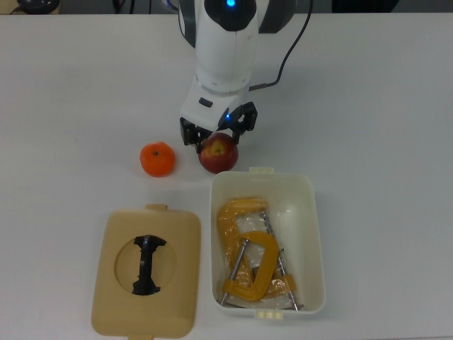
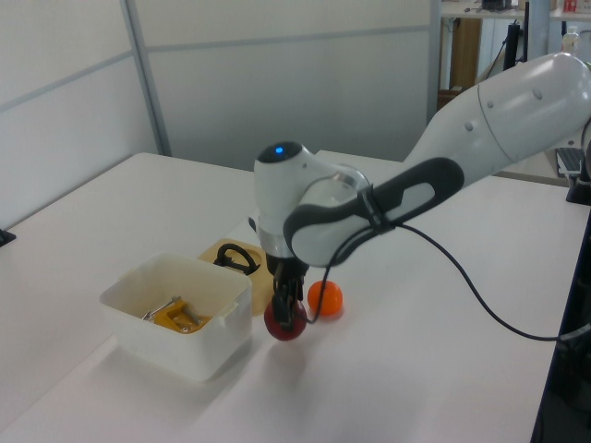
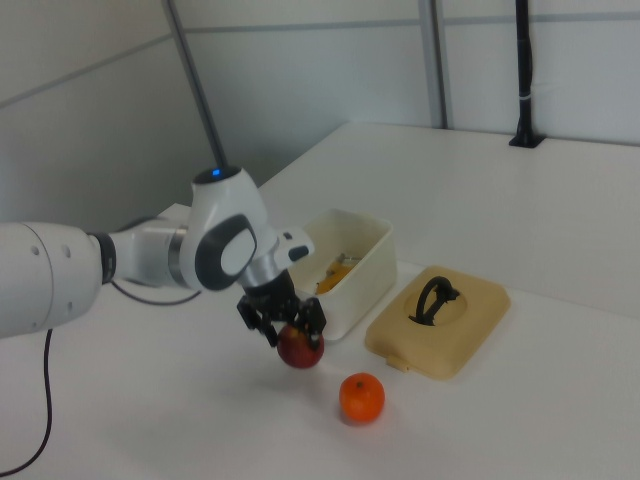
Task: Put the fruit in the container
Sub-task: 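Carry the apple over the white container and lower it inside, then open the gripper, release the apple, and move over the tangerine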
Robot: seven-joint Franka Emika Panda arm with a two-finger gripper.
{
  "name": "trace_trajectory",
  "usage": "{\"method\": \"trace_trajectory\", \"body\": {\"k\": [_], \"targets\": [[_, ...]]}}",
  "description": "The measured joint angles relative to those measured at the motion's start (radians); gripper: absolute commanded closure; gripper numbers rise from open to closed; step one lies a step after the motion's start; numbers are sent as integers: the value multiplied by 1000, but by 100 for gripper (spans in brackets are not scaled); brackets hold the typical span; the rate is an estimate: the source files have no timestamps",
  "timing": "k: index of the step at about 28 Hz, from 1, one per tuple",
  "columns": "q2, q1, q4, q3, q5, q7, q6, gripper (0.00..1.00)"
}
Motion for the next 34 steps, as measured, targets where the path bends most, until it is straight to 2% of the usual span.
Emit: {"method": "trace_trajectory", "body": {"k": [4, 7, 14, 18, 24, 25, 26, 34], "targets": [[-9, -4, 91, -2, 46, 0, -42, 99], [-14, -8, 131, -2, 65, 0, -56, 98], [-6, -12, 194, -2, 78, 0, -50, 97], [6, -11, 208, -2, 80, 28, 12, 95], [39, 5, 209, 1, 80, 109, 126, 29], [45, 9, 209, 2, 79, 116, 137, 7], [55, 15, 209, 2, 79, 121, 146, 0], [69, 21, 215, 2, 66, 130, 142, 0]]}}
